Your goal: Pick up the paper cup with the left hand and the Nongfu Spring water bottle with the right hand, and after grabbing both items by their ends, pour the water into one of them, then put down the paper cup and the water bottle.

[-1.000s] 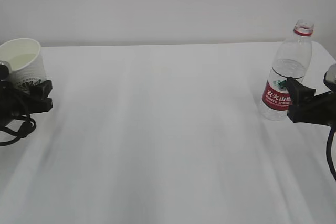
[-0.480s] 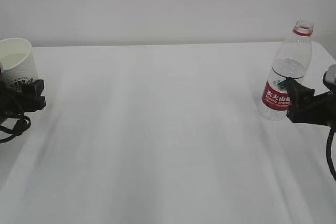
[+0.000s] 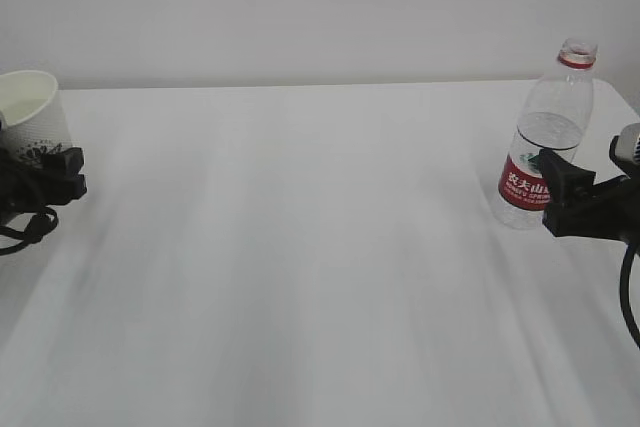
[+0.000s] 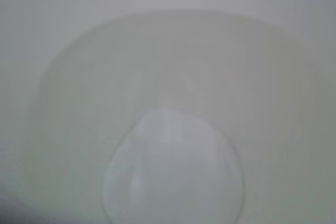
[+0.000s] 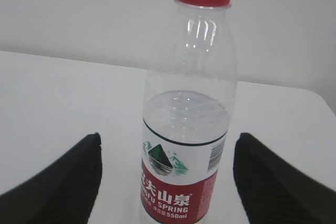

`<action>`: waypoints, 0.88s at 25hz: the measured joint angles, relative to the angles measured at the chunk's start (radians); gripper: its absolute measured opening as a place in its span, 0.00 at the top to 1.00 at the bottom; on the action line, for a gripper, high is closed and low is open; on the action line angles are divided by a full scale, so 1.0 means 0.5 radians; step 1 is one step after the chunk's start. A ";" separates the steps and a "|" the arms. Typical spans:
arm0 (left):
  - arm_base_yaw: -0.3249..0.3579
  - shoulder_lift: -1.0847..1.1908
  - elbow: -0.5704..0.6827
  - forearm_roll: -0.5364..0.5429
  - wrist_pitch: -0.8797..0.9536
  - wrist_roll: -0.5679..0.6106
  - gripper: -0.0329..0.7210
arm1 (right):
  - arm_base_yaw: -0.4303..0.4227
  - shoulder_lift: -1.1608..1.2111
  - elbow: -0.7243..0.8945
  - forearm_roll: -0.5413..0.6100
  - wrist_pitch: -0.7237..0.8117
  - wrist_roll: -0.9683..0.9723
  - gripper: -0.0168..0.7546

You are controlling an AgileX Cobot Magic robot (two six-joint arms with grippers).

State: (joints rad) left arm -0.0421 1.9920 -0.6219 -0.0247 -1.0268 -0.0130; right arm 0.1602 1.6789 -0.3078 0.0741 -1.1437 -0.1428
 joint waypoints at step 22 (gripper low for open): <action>0.029 0.316 -0.293 0.024 -0.024 -0.017 0.30 | 0.000 0.000 0.000 0.000 0.000 0.000 0.21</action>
State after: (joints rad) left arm -0.0279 2.1498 -0.7685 -0.0128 -1.0389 -0.0216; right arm 0.1602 1.6789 -0.3078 0.0741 -1.1437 -0.1428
